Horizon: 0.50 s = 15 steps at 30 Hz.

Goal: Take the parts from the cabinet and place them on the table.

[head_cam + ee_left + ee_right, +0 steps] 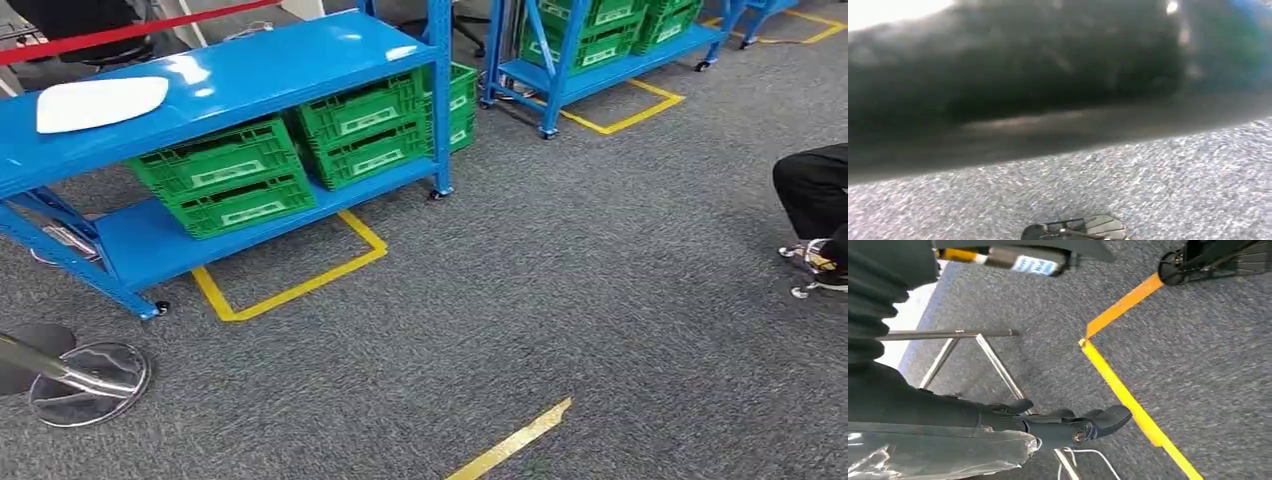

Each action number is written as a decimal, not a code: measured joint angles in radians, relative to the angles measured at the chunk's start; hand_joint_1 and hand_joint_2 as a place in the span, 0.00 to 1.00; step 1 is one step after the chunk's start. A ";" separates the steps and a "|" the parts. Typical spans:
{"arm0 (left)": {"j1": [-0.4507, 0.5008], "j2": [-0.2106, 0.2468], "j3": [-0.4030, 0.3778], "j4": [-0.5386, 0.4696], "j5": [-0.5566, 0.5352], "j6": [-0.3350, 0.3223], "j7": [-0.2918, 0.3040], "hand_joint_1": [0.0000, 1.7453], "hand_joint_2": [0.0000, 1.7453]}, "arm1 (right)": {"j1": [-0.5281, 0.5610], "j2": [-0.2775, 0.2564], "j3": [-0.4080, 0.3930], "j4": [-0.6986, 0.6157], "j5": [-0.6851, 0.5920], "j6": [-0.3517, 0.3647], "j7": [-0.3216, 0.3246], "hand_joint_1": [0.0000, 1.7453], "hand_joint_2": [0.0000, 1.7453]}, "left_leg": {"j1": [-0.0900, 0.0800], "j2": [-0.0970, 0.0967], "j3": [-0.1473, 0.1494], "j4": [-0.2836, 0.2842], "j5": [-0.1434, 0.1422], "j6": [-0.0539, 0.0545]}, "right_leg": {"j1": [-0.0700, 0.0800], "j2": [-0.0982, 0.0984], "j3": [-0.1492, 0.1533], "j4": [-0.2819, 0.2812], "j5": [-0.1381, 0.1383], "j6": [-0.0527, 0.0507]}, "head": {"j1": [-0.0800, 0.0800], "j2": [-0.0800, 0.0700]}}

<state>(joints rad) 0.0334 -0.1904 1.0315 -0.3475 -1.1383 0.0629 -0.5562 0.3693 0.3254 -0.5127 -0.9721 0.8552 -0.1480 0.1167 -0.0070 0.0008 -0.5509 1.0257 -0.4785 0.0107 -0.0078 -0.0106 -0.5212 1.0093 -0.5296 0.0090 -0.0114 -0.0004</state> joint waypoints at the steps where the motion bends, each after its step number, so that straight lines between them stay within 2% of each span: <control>1: -0.005 0.000 0.000 0.003 -0.005 -0.001 -0.005 0.00 0.00 | -0.006 0.000 -0.008 0.008 0.005 0.001 -0.002 0.00 0.00 | 0.000 0.000 0.006 -0.018 -0.010 0.001 | -0.001 0.000 0.005 0.000 -0.001 0.005 | -0.002 0.000; 2: -0.004 0.003 0.000 0.007 -0.006 -0.001 -0.005 0.00 0.00 | -0.009 0.000 -0.015 0.016 0.013 0.002 -0.004 0.00 0.00 | -0.003 -0.001 0.002 -0.020 -0.012 0.006 | -0.003 -0.004 -0.001 -0.007 0.003 0.011 | 0.001 0.000; 3: -0.002 0.003 0.001 0.008 -0.007 -0.001 -0.005 0.00 0.00 | -0.011 0.000 -0.018 0.021 0.019 0.002 -0.006 0.00 0.00 | -0.001 -0.002 0.000 -0.030 -0.013 0.013 | -0.003 -0.007 0.004 0.016 0.024 0.022 | -0.002 0.000; 4: 0.000 0.003 0.001 0.012 -0.008 -0.001 -0.006 0.00 0.00 | -0.014 0.000 -0.024 0.026 0.028 0.001 -0.009 0.00 0.00 | 0.003 -0.006 0.012 -0.036 -0.012 0.022 | -0.003 -0.008 0.009 0.018 0.026 0.027 | -0.002 0.000; 6: 0.003 0.004 0.002 0.017 -0.015 -0.001 -0.008 0.00 0.00 | -0.021 0.000 -0.037 0.033 0.044 0.017 -0.018 0.00 0.00 | 0.007 -0.004 0.029 -0.044 -0.009 0.027 | -0.004 -0.001 -0.020 0.072 -0.018 0.030 | 0.003 0.000; 8: 0.000 0.004 0.002 0.020 -0.017 0.000 -0.010 0.00 0.00 | -0.024 -0.001 -0.065 0.033 0.068 0.073 -0.032 0.00 0.00 | 0.005 -0.004 0.031 -0.043 -0.012 0.031 | -0.005 0.007 -0.101 0.222 -0.094 0.039 | 0.003 0.000; 9: 0.000 0.004 0.002 0.022 -0.019 0.000 -0.011 0.00 0.00 | -0.022 -0.001 -0.075 0.034 0.071 0.081 -0.035 0.00 0.00 | 0.004 -0.004 0.033 -0.042 -0.015 0.030 | -0.005 0.007 -0.140 0.284 -0.117 0.042 | 0.004 0.000; 10: 0.001 0.004 0.003 0.025 -0.019 0.000 -0.011 0.00 0.00 | -0.021 -0.001 -0.085 0.034 0.075 0.085 -0.035 0.00 0.00 | 0.004 -0.005 0.038 -0.042 -0.019 0.029 | -0.005 0.007 -0.158 0.304 -0.113 0.045 | 0.003 0.000; 11: 0.003 0.004 0.003 0.026 -0.019 0.000 -0.011 0.00 0.00 | -0.019 -0.001 -0.092 0.034 0.077 0.087 -0.035 0.00 0.00 | 0.005 -0.006 0.045 -0.042 -0.023 0.027 | -0.005 0.007 -0.154 0.279 -0.084 0.048 | 0.004 0.000; 12: 0.004 0.004 0.003 0.028 -0.019 0.000 -0.011 0.00 0.00 | -0.018 -0.001 -0.098 0.034 0.079 0.088 -0.036 0.00 0.00 | 0.006 -0.008 0.054 -0.042 -0.028 0.023 | -0.005 0.007 -0.131 0.218 -0.038 0.048 | 0.004 0.000; 13: 0.004 0.003 0.003 0.029 -0.019 0.000 -0.011 0.00 0.00 | -0.018 -0.001 -0.105 0.034 0.079 0.090 -0.037 0.00 0.00 | 0.008 -0.009 0.065 -0.041 -0.036 0.018 | -0.006 0.007 -0.092 0.124 0.022 0.048 | 0.004 0.000; 14: 0.003 0.002 0.003 0.030 -0.019 0.000 -0.012 0.00 0.00 | -0.018 -0.001 -0.108 0.034 0.079 0.090 -0.037 0.00 0.00 | 0.009 -0.009 0.074 -0.041 -0.044 0.013 | -0.008 0.007 -0.057 0.035 0.068 0.045 | 0.004 0.000; 15: 0.002 0.003 0.003 0.031 -0.019 0.000 -0.013 0.00 0.00 | -0.020 -0.001 -0.112 0.035 0.079 0.092 -0.038 0.00 0.00 | 0.006 -0.009 0.080 -0.039 -0.049 0.007 | -0.003 0.012 -0.052 0.030 0.032 0.040 | 0.003 0.000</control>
<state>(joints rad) 0.0350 -0.1877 1.0349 -0.3166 -1.1574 0.0629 -0.5691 0.3493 0.3243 -0.6248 -0.9373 0.9346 -0.0564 0.0790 -0.0011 -0.0085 -0.4706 0.9862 -0.5275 0.0173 -0.0104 0.0012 -0.5731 1.0393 -0.4980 0.0493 -0.0080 -0.0004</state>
